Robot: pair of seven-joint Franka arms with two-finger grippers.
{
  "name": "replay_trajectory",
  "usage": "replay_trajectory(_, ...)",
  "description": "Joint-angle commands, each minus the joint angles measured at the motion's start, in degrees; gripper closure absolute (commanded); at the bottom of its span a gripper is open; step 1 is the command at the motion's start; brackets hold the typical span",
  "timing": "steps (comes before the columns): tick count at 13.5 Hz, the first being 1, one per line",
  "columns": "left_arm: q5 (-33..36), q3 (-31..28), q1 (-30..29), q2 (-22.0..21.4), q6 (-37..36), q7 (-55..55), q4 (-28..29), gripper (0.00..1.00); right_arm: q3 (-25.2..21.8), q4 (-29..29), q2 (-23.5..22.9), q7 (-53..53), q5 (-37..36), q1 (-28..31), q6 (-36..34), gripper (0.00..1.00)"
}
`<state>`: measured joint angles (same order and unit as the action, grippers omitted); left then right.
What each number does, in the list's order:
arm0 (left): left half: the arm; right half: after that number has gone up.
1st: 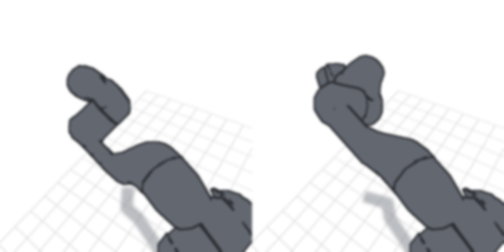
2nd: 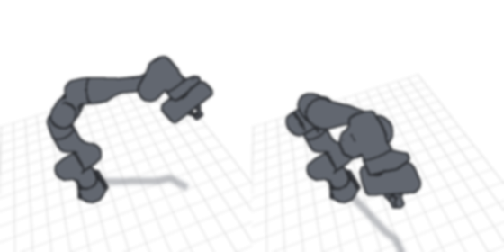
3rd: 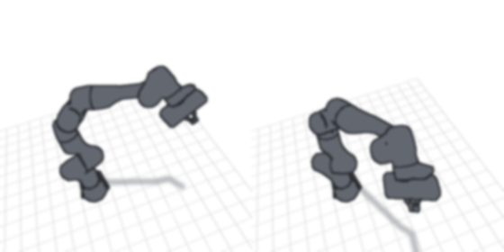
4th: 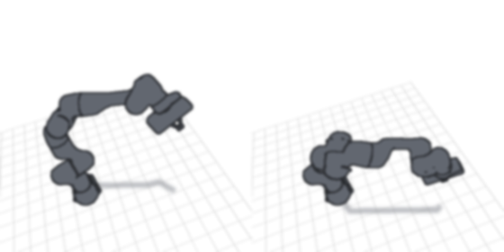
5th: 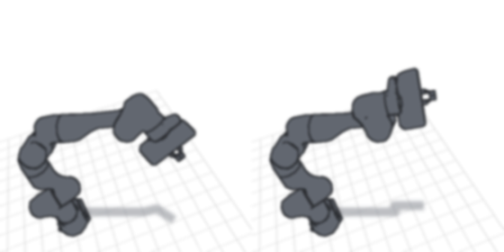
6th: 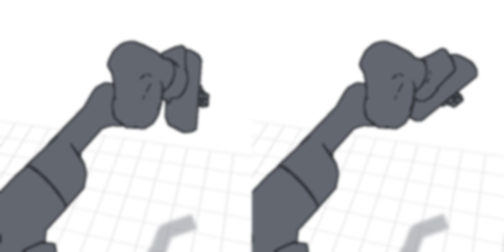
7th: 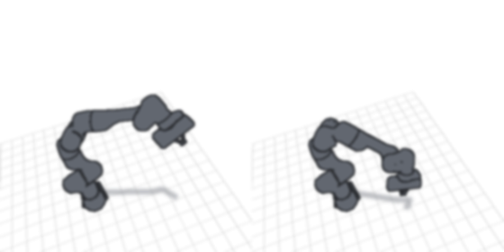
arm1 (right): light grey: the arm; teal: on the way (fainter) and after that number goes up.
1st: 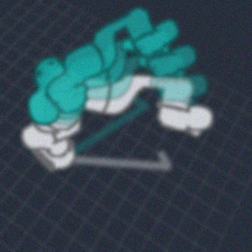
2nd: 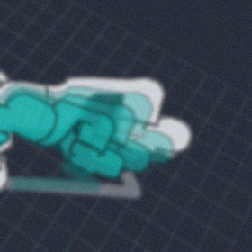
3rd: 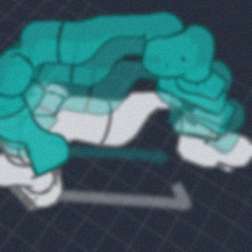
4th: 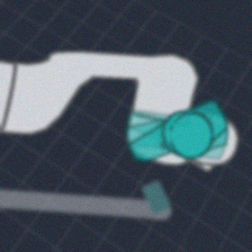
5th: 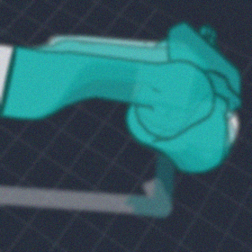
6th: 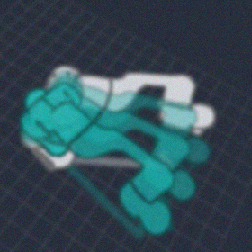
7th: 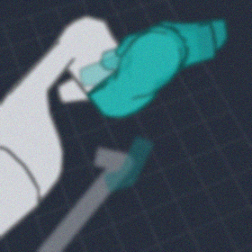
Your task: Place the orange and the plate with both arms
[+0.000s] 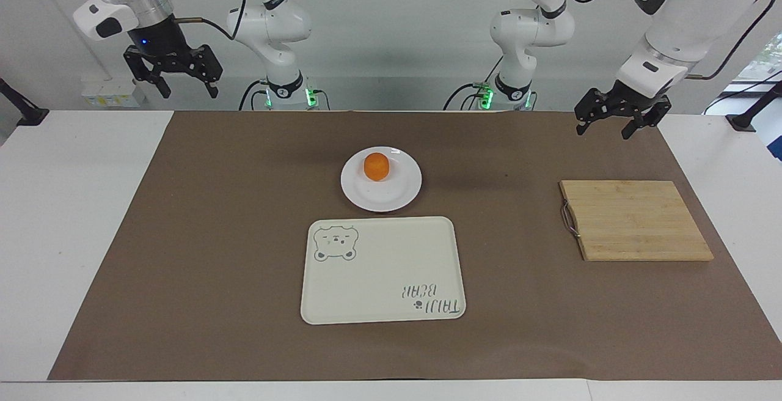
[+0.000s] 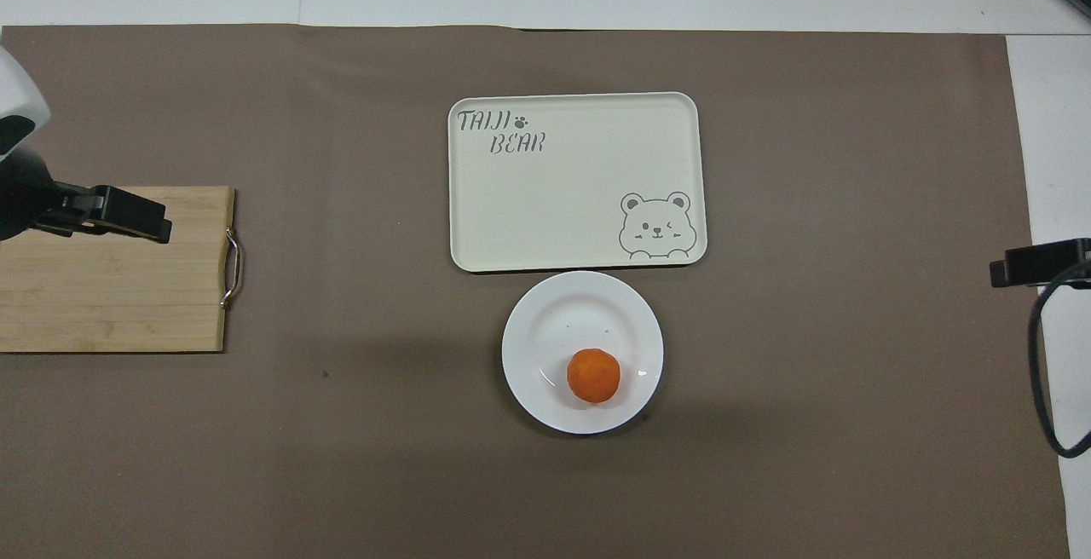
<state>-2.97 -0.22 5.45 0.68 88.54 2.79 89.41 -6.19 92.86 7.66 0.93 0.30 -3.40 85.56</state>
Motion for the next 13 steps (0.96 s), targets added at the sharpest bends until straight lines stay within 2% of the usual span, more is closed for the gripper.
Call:
replay_trajectory(1, 1.13, 0.05, -0.17, 0.72, -1.45, 0.03, -1.61, 0.0, 0.22, -0.93, -0.63, 1.44, -0.48, 0.32, -0.22, 0.0)
replay_trajectory(13, 1.13, 0.05, -0.17, 0.72, -1.44, -0.06, -1.61, 0.0, 0.57, -0.84, -0.37, 1.62, -0.3, 0.15, -1.35, 0.0)
